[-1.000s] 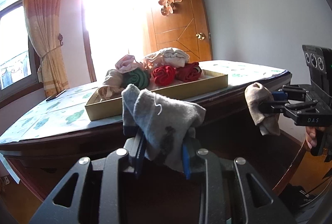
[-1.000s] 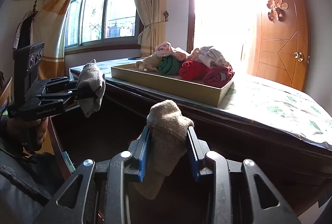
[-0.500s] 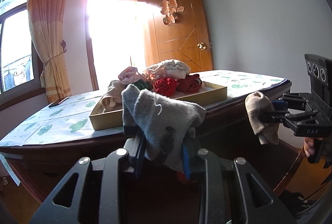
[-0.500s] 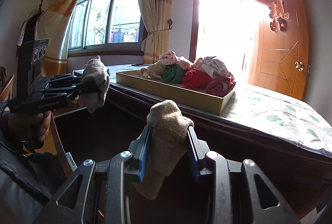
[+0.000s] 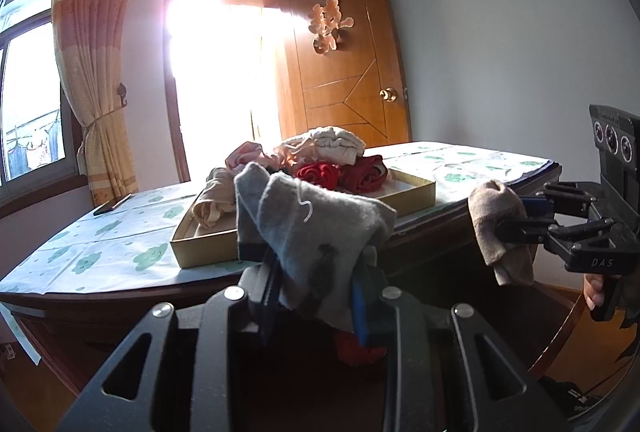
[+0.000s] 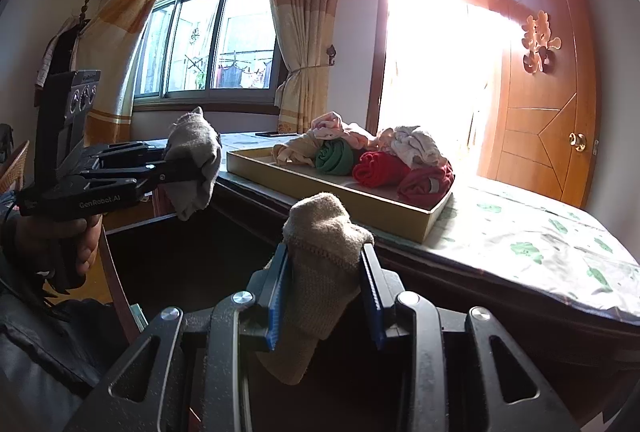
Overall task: Take underwear out of drawer
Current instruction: 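Carry both held socks over the cardboard tray beside the other garments, then lower and open both tools to release the socks in the tray, then withdraw both open tools and lower them into the drawer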
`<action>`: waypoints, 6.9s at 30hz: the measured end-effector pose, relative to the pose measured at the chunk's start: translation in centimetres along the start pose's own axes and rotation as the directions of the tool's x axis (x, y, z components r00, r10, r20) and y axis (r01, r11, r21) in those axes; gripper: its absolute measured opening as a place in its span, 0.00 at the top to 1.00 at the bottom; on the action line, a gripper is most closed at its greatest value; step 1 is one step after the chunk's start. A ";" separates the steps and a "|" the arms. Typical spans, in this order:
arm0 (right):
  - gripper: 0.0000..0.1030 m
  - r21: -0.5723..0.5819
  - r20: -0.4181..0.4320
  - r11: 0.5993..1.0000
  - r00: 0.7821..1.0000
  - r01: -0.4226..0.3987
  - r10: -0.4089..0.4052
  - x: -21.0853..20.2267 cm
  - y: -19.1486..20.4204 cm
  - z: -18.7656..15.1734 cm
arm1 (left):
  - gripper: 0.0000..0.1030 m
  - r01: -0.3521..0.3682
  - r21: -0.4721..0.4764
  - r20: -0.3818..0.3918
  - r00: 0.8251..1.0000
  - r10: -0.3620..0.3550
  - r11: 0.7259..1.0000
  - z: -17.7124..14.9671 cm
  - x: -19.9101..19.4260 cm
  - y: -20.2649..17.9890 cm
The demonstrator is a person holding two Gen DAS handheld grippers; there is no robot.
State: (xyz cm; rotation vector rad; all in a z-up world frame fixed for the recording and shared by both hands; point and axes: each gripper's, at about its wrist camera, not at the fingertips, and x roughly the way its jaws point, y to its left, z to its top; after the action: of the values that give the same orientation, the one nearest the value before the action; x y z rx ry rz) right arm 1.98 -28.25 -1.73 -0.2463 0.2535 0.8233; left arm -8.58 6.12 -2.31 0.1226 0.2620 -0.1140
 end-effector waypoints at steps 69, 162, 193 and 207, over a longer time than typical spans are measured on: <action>0.65 0.069 -0.092 0.996 0.995 0.048 -0.042 5.4 -5.6 9.1 | 0.72 0.107 -0.052 -0.252 0.961 -0.117 0.993 9.0 11.5 0.8; 0.34 0.179 -0.402 0.972 0.913 0.153 -0.070 14.4 -9.9 7.5 | 0.24 0.093 0.007 -0.521 0.850 -0.076 0.996 8.4 20.4 -1.6; 0.23 0.211 -0.299 0.968 0.952 0.132 -0.065 8.2 -6.4 5.9 | 0.03 0.090 0.060 -0.401 0.914 -0.059 0.994 7.0 14.0 -1.8; 0.22 0.138 -0.300 0.989 0.954 0.056 -0.012 6.2 -1.3 3.4 | 0.03 0.073 -0.001 -0.335 0.940 -0.070 0.997 4.8 8.5 0.7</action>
State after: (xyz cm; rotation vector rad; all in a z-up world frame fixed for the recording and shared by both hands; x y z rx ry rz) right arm 7.42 -23.75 -0.37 -0.2370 0.5900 0.7275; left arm 0.88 5.39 0.08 0.1435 0.6069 -0.1672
